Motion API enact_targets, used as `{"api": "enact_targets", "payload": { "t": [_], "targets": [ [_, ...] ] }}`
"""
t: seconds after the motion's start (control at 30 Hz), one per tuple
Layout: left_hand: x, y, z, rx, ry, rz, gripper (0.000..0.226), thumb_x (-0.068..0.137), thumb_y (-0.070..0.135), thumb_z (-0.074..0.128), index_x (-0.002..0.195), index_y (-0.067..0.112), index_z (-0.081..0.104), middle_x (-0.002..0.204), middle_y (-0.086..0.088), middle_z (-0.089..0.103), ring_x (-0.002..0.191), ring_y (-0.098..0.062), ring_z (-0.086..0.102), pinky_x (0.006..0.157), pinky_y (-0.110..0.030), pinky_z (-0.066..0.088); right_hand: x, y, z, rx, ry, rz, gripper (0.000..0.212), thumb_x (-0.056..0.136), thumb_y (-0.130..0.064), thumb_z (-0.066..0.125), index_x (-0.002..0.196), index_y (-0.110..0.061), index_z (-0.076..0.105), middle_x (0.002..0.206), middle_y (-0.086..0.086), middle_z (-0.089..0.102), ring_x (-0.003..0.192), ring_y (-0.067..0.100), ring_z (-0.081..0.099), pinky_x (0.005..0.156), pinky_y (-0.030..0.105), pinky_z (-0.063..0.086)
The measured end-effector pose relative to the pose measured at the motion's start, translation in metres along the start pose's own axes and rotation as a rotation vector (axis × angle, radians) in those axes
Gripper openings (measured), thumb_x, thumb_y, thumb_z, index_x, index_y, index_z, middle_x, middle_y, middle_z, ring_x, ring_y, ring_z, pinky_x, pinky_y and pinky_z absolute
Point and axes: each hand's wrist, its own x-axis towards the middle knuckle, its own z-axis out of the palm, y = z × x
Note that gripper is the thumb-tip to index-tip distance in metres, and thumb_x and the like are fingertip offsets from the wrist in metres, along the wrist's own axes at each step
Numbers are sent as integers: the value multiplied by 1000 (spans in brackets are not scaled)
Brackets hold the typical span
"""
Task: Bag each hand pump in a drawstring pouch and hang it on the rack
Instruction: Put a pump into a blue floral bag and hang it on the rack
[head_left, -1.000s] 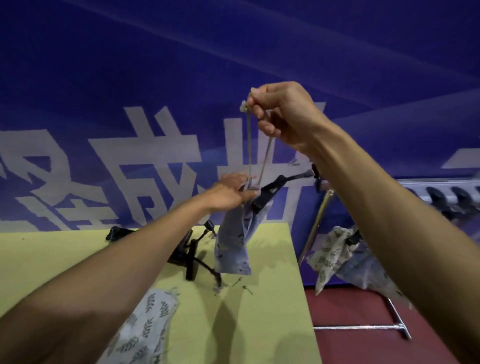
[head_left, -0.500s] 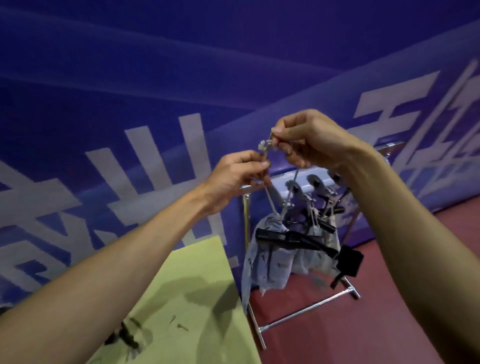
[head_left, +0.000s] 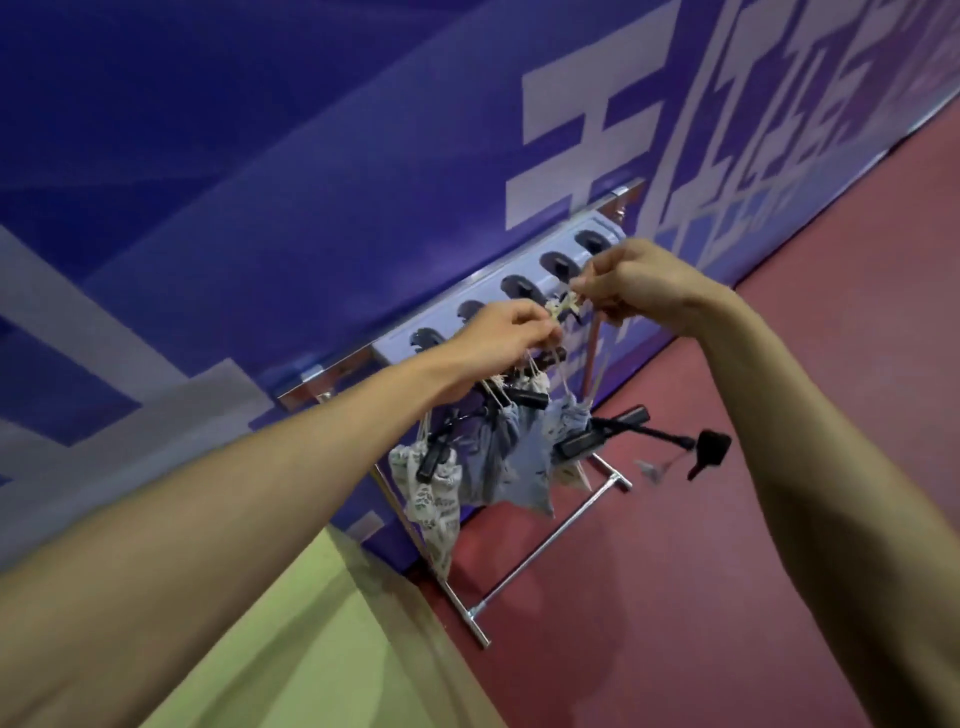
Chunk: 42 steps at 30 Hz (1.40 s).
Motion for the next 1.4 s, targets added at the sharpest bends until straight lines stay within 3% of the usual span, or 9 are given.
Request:
{"api": "enact_targets", "payload": {
  "t": [0.1, 0.23, 0.53, 0.8, 0.97, 1.07, 1.17, 1.27, 1.4],
  "targets": [
    [35, -11, 8, 116, -22, -66, 15, 94, 16, 50, 94, 17, 65, 86, 9, 63, 67, -5, 53, 56, -18, 40, 19, 26, 2, -122, 137, -3, 27, 89, -19, 64, 65, -9, 62, 52, 2, 54, 51, 13, 52, 58, 30, 48],
    [65, -28, 21, 48, -164, -209, 20, 93, 4, 41, 108, 7, 54, 72, -5, 58, 49, -11, 62, 43, -21, 36, 41, 58, 12, -382, 244, -7, 20, 89, -29, 64, 84, -11, 73, 67, -1, 63, 71, 14, 58, 68, 26, 39],
    [119, -50, 33, -338, -52, -370, 24, 95, 2, 38, 84, 19, 50, 87, 2, 59, 80, -15, 59, 67, -25, 45, 98, 91, 29, -204, 510, 39, 14, 85, -22, 70, 88, -10, 77, 71, 8, 70, 71, 22, 68, 76, 41, 58],
    [136, -60, 40, -270, -15, -431, 26, 89, -6, 34, 87, 13, 51, 66, -2, 43, 59, -13, 41, 70, -33, 50, 121, 105, 44, -170, 489, 145, 17, 84, -22, 71, 89, -6, 77, 77, 12, 73, 81, 20, 69, 80, 32, 56],
    [126, -59, 33, -287, -52, -393, 30, 83, -11, 35, 75, 15, 47, 77, -6, 39, 71, -18, 40, 59, -24, 34, 123, 105, 47, -7, 530, 277, 12, 81, -14, 71, 74, -5, 76, 72, 13, 73, 75, 21, 71, 75, 38, 60],
    [115, -62, 22, -339, 8, -322, 25, 85, -9, 41, 90, 13, 52, 88, -10, 43, 73, -18, 44, 62, -22, 38, 121, 102, 50, 7, 532, 308, 17, 84, -12, 65, 69, -6, 74, 72, 12, 72, 76, 23, 71, 75, 40, 60],
    [98, -60, 5, -361, 76, -254, 33, 90, -4, 45, 119, 12, 50, 98, -7, 59, 90, -19, 56, 72, -20, 48, 114, 97, 54, -83, 491, 314, 21, 81, -7, 54, 74, -3, 73, 77, 17, 72, 82, 29, 67, 75, 40, 57],
    [74, -58, -17, -251, 142, -222, 35, 90, 1, 49, 123, 10, 54, 114, -7, 62, 98, -17, 59, 76, -22, 50, 101, 78, 58, -244, 496, 286, 25, 77, -5, 47, 87, -7, 70, 90, 17, 70, 89, 36, 63, 74, 39, 53],
    [24, -49, -52, -232, 272, -204, 30, 90, 2, 50, 119, 8, 56, 105, -8, 61, 90, -18, 57, 69, -21, 46, 77, 35, 80, -304, 432, 103, 32, 79, -8, 48, 104, -10, 69, 107, 15, 69, 103, 36, 62, 86, 40, 52]
  ]
}}
